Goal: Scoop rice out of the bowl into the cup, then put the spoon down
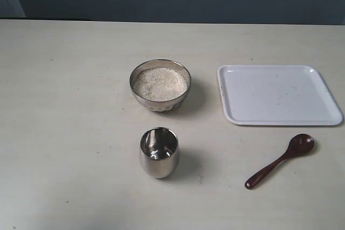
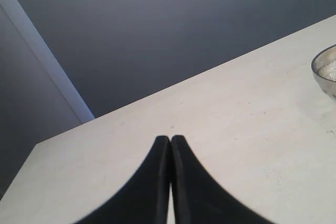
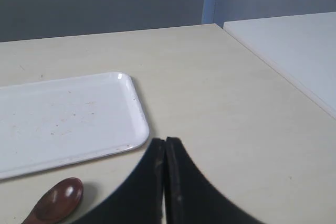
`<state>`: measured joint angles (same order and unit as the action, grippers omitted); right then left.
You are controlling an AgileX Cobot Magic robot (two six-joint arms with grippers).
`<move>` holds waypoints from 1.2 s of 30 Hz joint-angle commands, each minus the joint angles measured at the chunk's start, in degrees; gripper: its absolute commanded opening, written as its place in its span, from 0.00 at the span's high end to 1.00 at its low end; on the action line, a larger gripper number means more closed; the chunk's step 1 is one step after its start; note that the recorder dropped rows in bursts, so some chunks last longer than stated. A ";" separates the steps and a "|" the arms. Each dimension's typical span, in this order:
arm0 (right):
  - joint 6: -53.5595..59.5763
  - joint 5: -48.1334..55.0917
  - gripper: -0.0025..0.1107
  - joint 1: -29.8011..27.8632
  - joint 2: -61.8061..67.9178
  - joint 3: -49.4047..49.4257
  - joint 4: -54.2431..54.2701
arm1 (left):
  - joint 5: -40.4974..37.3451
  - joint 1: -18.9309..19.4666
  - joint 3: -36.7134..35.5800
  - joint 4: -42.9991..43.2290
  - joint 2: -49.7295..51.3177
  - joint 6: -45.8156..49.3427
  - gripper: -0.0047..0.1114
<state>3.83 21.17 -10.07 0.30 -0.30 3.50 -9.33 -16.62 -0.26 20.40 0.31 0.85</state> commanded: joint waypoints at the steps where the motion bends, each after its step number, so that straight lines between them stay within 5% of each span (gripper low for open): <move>1: 0.03 -1.02 0.99 -0.21 -0.30 0.30 0.06 | 0.33 -0.03 0.26 -0.04 -0.31 -0.40 0.96; 12: 0.24 -1.17 0.99 -0.21 -0.30 0.30 -0.10 | 0.33 -0.03 0.26 -0.04 -0.31 -0.40 0.96; 18: 0.68 -13.00 0.99 -0.21 -0.30 0.30 -8.13 | 0.33 -0.03 0.26 -0.04 -0.31 -0.40 0.96; 27: -1.19 -32.36 0.99 -0.21 -0.30 0.30 4.48 | 0.33 -0.03 0.26 -0.04 -0.31 -0.40 0.96; 31: -21.09 -29.88 0.99 -0.21 -0.30 0.30 18.78 | 0.33 -0.03 0.26 -0.04 -0.31 -0.40 0.96; 36: -25.95 -19.55 0.99 -0.21 -0.30 0.30 22.21 | 0.33 -0.03 0.26 -0.04 -0.31 -0.40 0.96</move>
<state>-19.43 -3.50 -10.07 0.25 -0.11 23.17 -9.33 -16.62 -0.26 20.40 0.31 0.85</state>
